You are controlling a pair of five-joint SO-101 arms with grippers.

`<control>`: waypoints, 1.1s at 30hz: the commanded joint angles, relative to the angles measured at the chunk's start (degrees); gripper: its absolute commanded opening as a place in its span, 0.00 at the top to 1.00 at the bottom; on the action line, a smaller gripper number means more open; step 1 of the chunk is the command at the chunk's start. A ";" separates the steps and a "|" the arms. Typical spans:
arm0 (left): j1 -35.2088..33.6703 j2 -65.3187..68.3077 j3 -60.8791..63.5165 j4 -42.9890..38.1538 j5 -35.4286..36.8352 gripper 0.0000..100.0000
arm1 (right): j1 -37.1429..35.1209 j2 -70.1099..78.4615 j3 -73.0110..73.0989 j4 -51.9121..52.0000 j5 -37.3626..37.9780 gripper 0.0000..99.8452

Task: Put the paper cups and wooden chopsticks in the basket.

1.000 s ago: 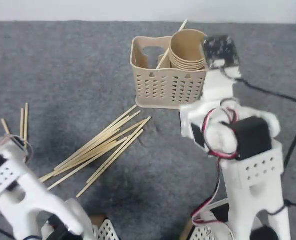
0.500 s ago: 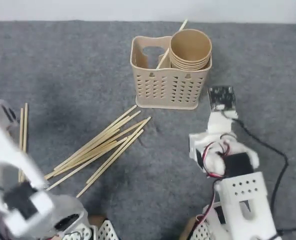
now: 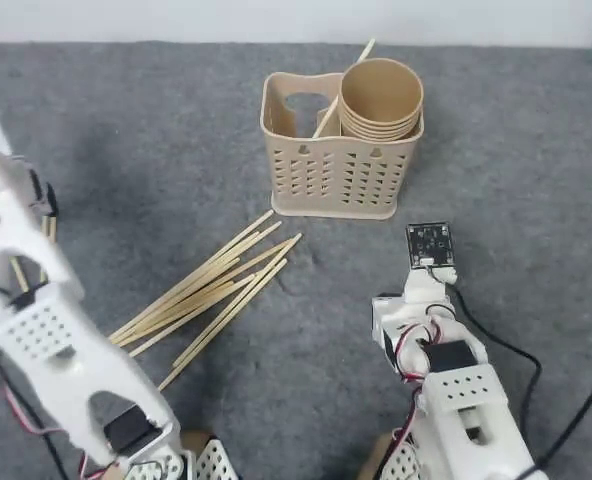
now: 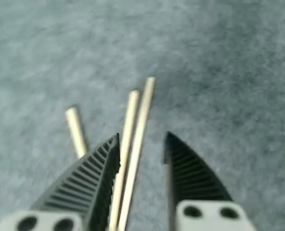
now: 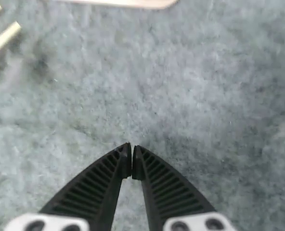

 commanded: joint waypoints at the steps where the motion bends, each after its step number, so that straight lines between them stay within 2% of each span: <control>1: 1.67 6.15 -10.07 0.88 -1.85 0.92 | 0.31 -1.80 -0.26 -1.80 0.79 0.98; 6: 1.85 16.44 -21.05 3.34 -1.76 0.89 | 0.31 -1.80 -0.18 -1.80 1.14 0.98; 14: 2.73 29.63 -38.64 9.14 -1.76 0.89 | 0.31 -1.80 -0.18 -1.80 1.14 0.98; 18: 2.90 33.67 -47.78 14.24 -1.85 0.99 | 0.31 -1.80 -0.09 -1.80 1.14 0.98; 20: 2.90 34.64 -52.26 16.70 -1.67 0.99 | 0.31 -1.80 -0.09 -1.80 1.14 0.98; 29: -0.26 29.71 -53.93 16.62 -1.58 0.99 | 0.31 -1.80 -0.09 -1.80 1.14 0.98; 33: -1.23 23.47 -48.84 16.70 -1.58 0.99 | 0.31 -1.80 -0.09 -1.80 1.14 0.98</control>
